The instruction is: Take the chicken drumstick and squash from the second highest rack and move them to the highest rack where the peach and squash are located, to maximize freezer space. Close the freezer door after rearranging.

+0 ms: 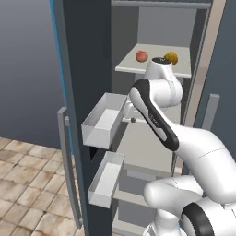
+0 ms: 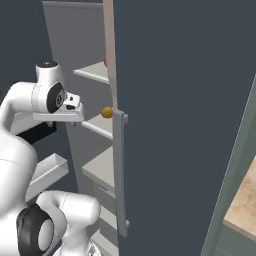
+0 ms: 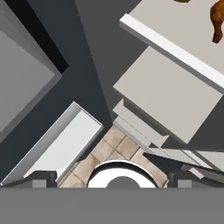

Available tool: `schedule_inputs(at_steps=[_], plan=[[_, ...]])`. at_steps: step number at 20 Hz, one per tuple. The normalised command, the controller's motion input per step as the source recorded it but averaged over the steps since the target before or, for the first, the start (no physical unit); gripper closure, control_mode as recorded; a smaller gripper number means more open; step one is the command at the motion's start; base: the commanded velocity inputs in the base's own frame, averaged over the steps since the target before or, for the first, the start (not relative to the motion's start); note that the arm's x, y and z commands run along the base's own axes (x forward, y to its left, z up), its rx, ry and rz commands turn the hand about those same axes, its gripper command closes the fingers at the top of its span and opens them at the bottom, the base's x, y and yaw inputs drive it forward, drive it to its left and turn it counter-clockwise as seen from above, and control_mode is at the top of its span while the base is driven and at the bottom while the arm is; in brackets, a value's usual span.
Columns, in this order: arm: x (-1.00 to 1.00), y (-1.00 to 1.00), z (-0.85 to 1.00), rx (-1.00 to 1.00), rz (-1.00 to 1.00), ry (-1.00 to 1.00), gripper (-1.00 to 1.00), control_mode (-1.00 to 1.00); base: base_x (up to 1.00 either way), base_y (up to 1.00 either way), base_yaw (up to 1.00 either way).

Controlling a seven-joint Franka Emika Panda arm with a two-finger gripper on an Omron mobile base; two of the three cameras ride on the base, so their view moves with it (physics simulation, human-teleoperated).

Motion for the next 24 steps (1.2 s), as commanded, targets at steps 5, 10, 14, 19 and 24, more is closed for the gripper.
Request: schedule_inputs(at_steps=[5,10,14,19,24], plan=[[0.0,0.72,-0.05,0.01,0.0,0.0,-1.0,-1.0,0.0,0.0,0.0],[-0.03,0.46,-0.03,0.01,0.0,0.0,-1.0,-1.0,0.0,0.0,0.0],[-0.22,-0.36,0.03,0.0,-0.17,0.0,-1.0,-1.0,0.0,0.0,0.0],[0.05,-0.53,0.09,0.0,-0.32,0.0,-1.0,-1.0,0.0,0.0,0.0],[0.38,-0.38,0.01,0.0,-0.21,0.0,-1.0,-1.0,0.0,0.0,0.0]])
